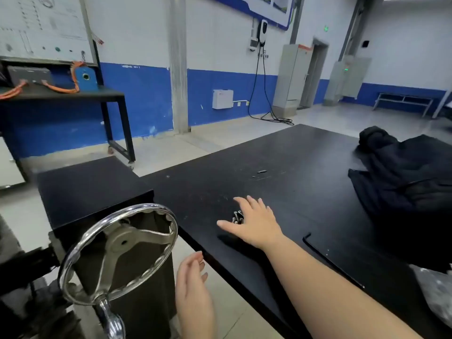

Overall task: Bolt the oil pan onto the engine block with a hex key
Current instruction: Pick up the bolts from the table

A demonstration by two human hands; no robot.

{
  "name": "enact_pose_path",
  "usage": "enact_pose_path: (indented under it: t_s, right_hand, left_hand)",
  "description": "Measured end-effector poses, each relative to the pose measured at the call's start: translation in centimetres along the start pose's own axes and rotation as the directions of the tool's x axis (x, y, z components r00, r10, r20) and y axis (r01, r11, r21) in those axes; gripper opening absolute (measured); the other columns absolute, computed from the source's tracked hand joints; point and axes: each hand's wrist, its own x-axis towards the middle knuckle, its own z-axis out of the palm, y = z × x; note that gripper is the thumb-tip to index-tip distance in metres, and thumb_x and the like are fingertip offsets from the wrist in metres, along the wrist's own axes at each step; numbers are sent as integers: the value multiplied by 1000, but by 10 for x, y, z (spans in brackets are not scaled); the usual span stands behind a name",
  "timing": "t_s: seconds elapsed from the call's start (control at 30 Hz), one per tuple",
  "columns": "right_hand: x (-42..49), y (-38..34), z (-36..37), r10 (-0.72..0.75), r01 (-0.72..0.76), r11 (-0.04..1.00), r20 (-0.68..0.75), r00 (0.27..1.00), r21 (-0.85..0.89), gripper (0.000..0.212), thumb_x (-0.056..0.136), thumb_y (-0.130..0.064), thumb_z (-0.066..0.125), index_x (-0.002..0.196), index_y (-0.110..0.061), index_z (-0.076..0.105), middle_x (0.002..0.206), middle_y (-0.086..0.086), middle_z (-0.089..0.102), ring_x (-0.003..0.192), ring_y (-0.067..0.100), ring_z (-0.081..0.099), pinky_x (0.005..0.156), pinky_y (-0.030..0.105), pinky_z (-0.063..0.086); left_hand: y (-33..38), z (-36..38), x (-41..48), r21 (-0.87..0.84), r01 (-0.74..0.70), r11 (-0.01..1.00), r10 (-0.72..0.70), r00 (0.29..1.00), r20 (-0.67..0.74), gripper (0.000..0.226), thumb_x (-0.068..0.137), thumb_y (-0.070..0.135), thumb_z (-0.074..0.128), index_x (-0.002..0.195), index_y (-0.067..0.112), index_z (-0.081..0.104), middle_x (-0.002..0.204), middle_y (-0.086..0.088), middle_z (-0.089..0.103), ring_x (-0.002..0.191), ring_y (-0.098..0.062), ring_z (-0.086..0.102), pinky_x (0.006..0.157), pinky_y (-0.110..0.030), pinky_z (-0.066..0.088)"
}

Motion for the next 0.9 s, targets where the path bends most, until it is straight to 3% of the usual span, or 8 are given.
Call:
enact_pose_path:
  t_s: [0.07, 0.17, 0.3, 0.53, 0.9]
  right_hand:
    - [2, -5, 5, -65, 66, 993, 16, 998, -99, 84, 71, -78, 46, 141, -32, 34, 152, 0, 28, 144, 26, 13, 115, 41, 17]
    - [5, -7, 11, -117, 103, 984, -92, 989, -146, 51, 88, -57, 46, 125, -22, 50, 130, 2, 47, 126, 24, 36, 100, 33, 33]
    - [6, -11, 11, -146, 119, 980, -169, 975, -159, 22, 93, -31, 45, 103, -13, 53, 105, 4, 50, 99, 24, 43, 81, 31, 39]
    - [7, -18, 10, -72, 34, 969, -146, 987, -244, 10, 91, -22, 41, 89, -12, 42, 91, 2, 40, 77, 23, 40, 63, 30, 31]
    - [7, -23, 14, -26, -38, 937, -177, 984, -347, 12, 94, -15, 40, 93, -15, 29, 88, 6, 47, 71, 25, 41, 50, 29, 26]
  left_hand:
    - [0, 1, 2, -16, -39, 999, 39, 999, 3, 32, 98, 6, 35, 84, 19, 61, 102, -9, 62, 100, -23, 57, 89, -36, 43]
    - [0, 0, 3, 5, -91, 996, 91, 995, 33, 30, 98, 11, 38, 87, 22, 63, 99, -1, 64, 97, -14, 59, 83, -32, 44]
    - [1, -1, 0, 46, -127, 991, 125, 991, 53, 29, 96, 12, 40, 84, 25, 63, 92, 5, 65, 92, -8, 60, 80, -30, 46]
    - [0, -5, -5, 86, -114, 990, 108, 992, 65, 27, 92, 6, 41, 82, 20, 61, 81, 2, 64, 80, -15, 59, 71, -30, 46]
    - [4, -6, -5, 128, -168, 977, 151, 979, 138, 28, 88, 4, 44, 76, 23, 60, 70, 10, 62, 62, -2, 57, 64, -29, 44]
